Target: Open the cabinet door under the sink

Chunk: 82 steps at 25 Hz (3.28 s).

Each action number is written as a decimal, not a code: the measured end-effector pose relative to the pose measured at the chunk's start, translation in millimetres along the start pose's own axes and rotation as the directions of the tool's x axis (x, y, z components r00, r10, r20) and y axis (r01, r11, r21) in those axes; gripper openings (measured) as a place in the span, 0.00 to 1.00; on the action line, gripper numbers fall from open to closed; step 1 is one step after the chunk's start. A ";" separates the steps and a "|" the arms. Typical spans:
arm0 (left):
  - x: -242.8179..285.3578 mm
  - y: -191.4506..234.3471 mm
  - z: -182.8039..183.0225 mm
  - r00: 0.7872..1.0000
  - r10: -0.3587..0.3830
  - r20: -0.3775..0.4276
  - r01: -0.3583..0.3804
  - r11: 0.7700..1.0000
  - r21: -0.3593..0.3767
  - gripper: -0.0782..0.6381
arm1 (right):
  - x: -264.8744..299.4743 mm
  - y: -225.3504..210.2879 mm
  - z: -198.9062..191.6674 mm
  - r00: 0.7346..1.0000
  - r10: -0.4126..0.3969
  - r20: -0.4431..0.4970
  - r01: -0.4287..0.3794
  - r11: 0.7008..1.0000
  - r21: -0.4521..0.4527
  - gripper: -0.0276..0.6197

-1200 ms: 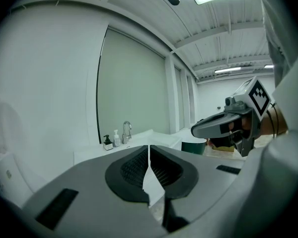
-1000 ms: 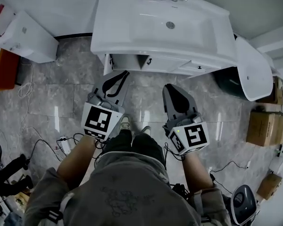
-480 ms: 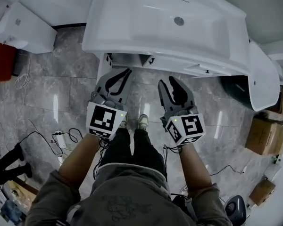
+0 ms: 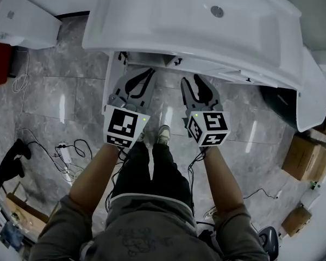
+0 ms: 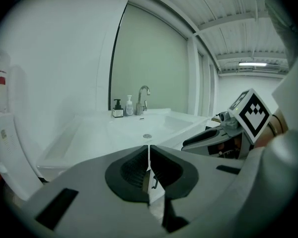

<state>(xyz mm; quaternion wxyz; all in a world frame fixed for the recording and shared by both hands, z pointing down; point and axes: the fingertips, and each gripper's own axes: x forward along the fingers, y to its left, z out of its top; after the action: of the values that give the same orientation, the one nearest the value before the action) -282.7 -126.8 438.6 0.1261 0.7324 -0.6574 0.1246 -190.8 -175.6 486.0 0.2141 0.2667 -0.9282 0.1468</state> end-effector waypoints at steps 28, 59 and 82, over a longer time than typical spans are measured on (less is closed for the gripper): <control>104.8 17.9 -163.7 0.987 0.008 -0.161 -0.013 0.999 -0.033 0.15 | 164.8 -82.9 -172.4 0.982 -0.081 -0.172 0.089 0.995 0.037 0.25; 99.9 -13.1 -195.1 0.977 -0.023 -0.213 0.011 0.998 -0.056 0.15 | 142.4 -72.9 -214.0 0.979 -0.123 -0.164 0.132 0.990 0.047 0.13; 87.7 -125.9 -229.9 0.932 -0.202 -0.303 0.201 0.979 -0.034 0.15 | 38.5 -74.1 -273.4 0.980 -0.115 -0.163 0.117 0.993 0.003 0.13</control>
<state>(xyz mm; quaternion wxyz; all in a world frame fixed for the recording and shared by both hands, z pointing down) -152.2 -115.3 682.0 0.2388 0.7677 -0.5518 0.2216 -91.7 -146.8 752.6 0.2957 0.3090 -0.8894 0.1615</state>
